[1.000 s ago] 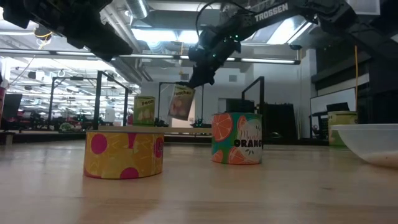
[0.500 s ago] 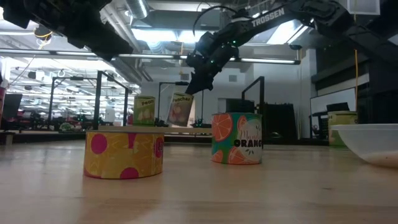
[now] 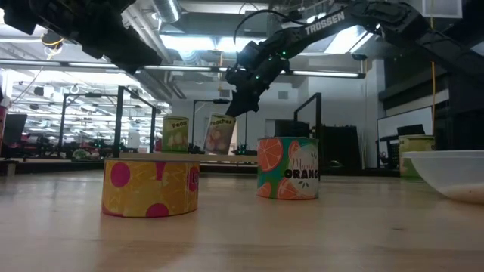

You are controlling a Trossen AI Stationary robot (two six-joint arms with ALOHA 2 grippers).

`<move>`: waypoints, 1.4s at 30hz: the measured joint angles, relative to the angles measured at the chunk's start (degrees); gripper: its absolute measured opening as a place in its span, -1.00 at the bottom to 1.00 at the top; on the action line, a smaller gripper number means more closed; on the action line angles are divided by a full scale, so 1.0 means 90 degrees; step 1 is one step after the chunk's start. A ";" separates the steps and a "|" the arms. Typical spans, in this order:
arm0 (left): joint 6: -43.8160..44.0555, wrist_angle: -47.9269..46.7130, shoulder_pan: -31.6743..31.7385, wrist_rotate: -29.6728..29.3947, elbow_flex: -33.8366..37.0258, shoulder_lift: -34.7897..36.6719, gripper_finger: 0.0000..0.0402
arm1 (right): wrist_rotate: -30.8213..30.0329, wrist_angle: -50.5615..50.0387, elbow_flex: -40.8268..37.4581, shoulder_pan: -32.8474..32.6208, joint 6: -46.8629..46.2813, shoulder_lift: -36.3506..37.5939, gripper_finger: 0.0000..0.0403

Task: Pick and place cans onto a shelf
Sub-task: Put the canned peaches on the shelf

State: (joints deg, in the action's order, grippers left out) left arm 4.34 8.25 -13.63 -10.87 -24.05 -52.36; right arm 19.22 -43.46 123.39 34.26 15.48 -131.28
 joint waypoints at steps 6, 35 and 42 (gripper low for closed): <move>0.0001 0.0000 0.0001 0.0000 0.0000 0.0000 -0.66 | -0.0005 0.0029 0.0000 0.0000 0.0000 0.0000 -0.92; 0.0002 0.0000 0.0000 0.0000 0.0000 0.0000 -0.66 | -0.0008 0.0425 -0.0002 0.0001 0.0003 0.0000 -0.90; 0.0001 0.0000 0.0001 0.0000 0.0000 0.0000 -0.66 | -0.0007 0.0425 -0.0002 0.0002 0.0003 0.0000 -0.90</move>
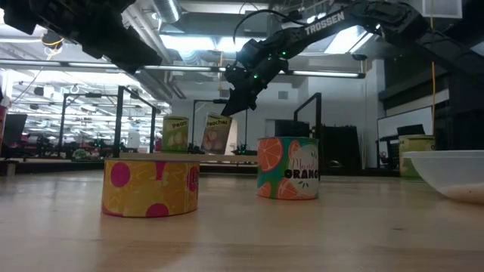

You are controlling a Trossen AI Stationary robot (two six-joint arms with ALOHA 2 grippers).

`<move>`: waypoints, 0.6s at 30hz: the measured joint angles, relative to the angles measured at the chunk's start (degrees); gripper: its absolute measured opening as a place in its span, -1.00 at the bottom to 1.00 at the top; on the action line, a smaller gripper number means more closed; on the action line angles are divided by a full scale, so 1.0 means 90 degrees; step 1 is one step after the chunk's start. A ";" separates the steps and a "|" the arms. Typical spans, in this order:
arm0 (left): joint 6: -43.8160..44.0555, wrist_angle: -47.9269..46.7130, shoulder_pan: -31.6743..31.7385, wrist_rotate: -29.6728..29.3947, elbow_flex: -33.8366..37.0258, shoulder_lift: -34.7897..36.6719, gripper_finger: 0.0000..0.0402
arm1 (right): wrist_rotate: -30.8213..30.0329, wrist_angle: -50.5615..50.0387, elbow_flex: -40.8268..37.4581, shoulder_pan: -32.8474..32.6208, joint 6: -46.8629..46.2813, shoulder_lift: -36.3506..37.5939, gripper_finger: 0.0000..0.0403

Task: Pick and place cans onto a shelf
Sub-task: Put the canned peaches on the shelf

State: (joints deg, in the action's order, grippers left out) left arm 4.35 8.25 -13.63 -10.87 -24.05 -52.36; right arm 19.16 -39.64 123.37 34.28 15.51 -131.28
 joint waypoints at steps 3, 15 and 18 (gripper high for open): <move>-0.0001 0.0000 -0.0002 0.0000 0.0000 0.0000 -0.66 | 0.0000 -0.0002 0.0000 -0.0002 0.0000 0.0000 -0.90; -0.0001 0.0000 -0.0001 0.0000 0.0000 0.0000 -0.66 | 0.0000 -0.0002 0.0000 0.0000 0.0000 0.0000 -0.79; -0.0001 0.0000 0.0000 0.0000 0.0000 0.0000 -0.66 | 0.0000 -0.0002 0.0000 -0.0001 0.0002 0.0000 -0.65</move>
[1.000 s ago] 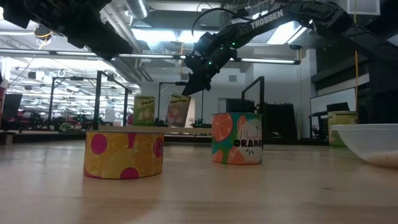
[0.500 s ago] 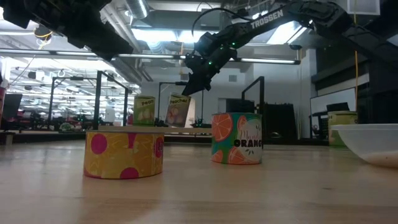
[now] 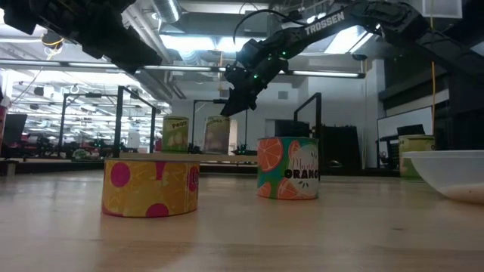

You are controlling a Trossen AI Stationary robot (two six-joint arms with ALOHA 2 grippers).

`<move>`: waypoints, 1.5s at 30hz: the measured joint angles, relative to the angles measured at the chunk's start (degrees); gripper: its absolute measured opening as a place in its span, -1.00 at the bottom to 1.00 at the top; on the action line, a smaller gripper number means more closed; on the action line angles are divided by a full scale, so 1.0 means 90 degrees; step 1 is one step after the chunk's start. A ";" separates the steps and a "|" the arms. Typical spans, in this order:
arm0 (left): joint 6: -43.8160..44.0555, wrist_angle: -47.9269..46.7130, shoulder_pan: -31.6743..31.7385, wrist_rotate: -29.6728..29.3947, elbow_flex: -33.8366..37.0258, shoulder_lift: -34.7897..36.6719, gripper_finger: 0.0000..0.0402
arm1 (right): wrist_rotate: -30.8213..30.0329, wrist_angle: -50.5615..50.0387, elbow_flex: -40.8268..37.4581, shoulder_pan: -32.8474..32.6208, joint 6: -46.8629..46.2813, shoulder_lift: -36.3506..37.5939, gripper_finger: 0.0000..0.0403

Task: Pick and place cans onto a shelf
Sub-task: Put the canned peaches on the shelf

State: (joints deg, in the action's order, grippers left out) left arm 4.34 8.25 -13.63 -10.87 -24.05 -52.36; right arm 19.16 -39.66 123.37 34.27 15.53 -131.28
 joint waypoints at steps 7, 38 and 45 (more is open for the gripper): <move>0.0000 0.0000 0.0000 0.0000 0.0000 0.0000 -0.66 | 0.0000 0.0012 0.0000 0.0000 0.0000 0.0000 -0.53; 0.0000 0.0000 -0.0002 0.0000 -0.0001 -0.0002 -0.66 | 0.0034 0.0055 0.0000 -0.0045 -0.0005 -0.0231 -0.53; 0.0000 -0.0002 -0.0002 0.0002 -0.0002 -0.0002 -0.66 | 0.0013 0.0089 0.0000 -0.0043 -0.0004 -0.0240 -0.53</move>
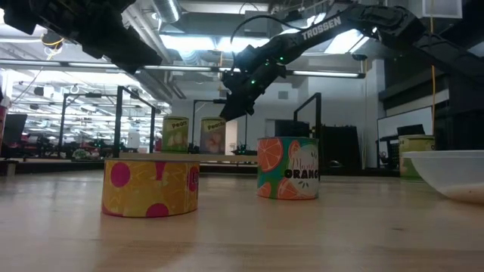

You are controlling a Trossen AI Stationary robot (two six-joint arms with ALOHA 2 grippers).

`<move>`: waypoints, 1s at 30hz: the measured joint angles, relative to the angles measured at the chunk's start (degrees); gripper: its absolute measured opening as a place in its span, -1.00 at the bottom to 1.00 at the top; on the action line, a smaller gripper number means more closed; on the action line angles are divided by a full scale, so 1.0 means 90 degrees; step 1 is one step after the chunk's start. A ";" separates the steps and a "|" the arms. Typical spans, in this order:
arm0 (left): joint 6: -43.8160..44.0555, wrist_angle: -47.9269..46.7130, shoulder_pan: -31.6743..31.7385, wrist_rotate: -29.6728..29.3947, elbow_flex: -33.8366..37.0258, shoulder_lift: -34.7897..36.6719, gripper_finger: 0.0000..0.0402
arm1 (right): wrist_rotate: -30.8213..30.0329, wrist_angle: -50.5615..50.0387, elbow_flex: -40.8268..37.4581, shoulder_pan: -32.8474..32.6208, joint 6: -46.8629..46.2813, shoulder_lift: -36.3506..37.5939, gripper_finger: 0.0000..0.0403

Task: Pick and place cans onto a shelf
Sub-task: Put the canned peaches on the shelf, then put the canned oranges on the shelf

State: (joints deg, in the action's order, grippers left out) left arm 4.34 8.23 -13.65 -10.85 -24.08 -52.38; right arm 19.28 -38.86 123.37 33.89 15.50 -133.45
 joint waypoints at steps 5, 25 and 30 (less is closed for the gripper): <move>0.0002 0.0002 0.0000 -0.0002 0.0000 0.0000 -0.66 | -0.0309 0.0070 0.0002 -0.0003 -0.0025 -0.0002 -0.53; 0.0002 0.0006 0.0000 -0.0002 0.0000 0.0000 -0.66 | -0.0468 -0.1447 0.0996 -0.0053 -0.0014 0.0563 -0.53; 0.0005 0.0007 0.0000 -0.0002 0.0000 0.0000 -0.66 | -0.0355 -0.2405 0.1003 -0.0081 -0.0025 0.1182 -0.53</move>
State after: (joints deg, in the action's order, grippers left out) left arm 4.38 8.29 -13.65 -10.87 -24.08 -52.38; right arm 16.08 -60.50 132.40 33.16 15.27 -122.81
